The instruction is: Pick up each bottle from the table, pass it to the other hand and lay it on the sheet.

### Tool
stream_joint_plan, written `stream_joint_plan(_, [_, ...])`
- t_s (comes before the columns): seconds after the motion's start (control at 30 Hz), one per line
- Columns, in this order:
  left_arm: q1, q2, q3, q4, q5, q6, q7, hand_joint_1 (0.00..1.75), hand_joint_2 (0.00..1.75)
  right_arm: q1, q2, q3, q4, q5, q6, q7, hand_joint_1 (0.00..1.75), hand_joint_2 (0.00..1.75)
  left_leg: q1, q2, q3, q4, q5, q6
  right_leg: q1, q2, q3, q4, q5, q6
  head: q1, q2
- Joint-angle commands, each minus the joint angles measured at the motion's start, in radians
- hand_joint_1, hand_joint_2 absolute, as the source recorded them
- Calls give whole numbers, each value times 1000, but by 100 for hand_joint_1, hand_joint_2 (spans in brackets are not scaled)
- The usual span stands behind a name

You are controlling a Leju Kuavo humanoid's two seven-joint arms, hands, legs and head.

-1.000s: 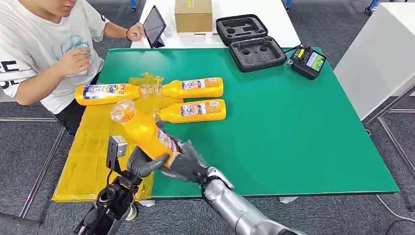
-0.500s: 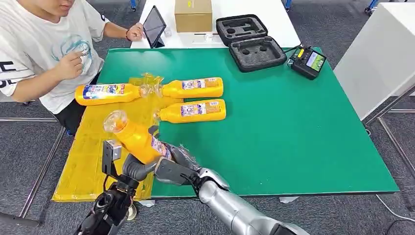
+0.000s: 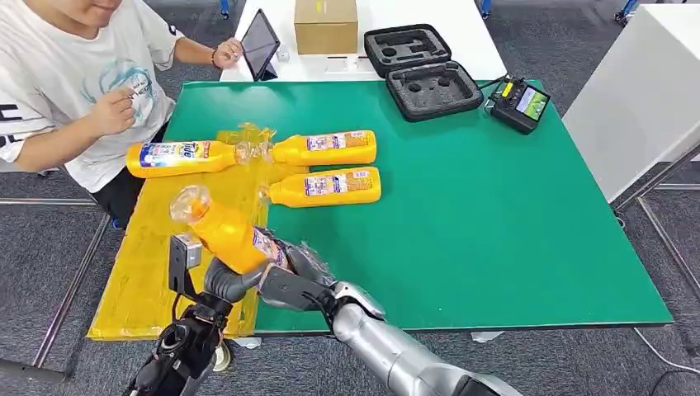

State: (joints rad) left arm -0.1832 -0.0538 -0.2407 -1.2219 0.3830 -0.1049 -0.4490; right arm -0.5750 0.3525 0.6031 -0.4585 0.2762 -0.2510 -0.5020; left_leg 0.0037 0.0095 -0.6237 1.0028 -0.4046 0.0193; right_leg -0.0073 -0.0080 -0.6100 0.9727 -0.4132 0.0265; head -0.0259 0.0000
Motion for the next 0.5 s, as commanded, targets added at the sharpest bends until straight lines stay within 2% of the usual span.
stream_joint_plan(0.03, [-86,-41,-16,-23,-27,71,-28,175,175,-17,-3,90,60,2,-75,7,0,175,1,-6,2,1,-1,-1,1,-5,4,0,-2,0,0,0])
stream_joint_plan(0.07, [-83,-37,-5,-33,-79,128,-62,175,175,-23,-3,90,56,13,-73,13,0,175,1,-5,1,1,-1,0,1,-4,3,0,-2,0,0,0])
stream_joint_plan(0.1, [-82,-31,9,-39,-117,178,-90,175,175,-27,-7,88,40,34,-139,-17,0,0,1,-4,1,0,0,-1,1,-3,2,0,-1,0,0,0])
stream_joint_plan(0.2, [-65,-8,47,-57,-233,304,-154,175,175,-1,-45,54,-110,115,-260,-36,0,0,1,-3,1,0,0,-1,1,-2,2,0,-1,0,0,0])
stream_joint_plan(0.27, [-37,5,91,-76,-339,423,-223,175,175,86,-104,9,-390,306,-394,26,0,0,1,-2,2,0,-1,-1,0,-1,3,0,-1,0,-1,0])
stream_joint_plan(0.3, [-25,8,115,-86,-381,475,-246,175,175,147,-133,-26,-561,408,-411,69,0,0,1,-1,1,0,-1,0,1,0,2,-1,0,0,0,0])
stream_joint_plan(0.37, [-7,13,143,-110,-465,574,-249,175,175,220,-152,-78,-738,553,-447,111,0,0,2,-3,3,0,-2,-1,1,-2,5,-1,-2,0,0,0])
stream_joint_plan(0.43, [5,16,164,-127,-517,648,-249,175,175,272,-138,-136,-849,619,-447,85,0,0,1,-3,3,0,-2,-1,1,-2,5,0,-3,0,0,0])
stream_joint_plan(0.5, [1,15,180,-110,-510,653,-249,175,175,292,-126,-150,-882,643,-447,65,0,0,1,-3,4,1,-4,-1,1,-1,6,1,-4,-1,0,0])
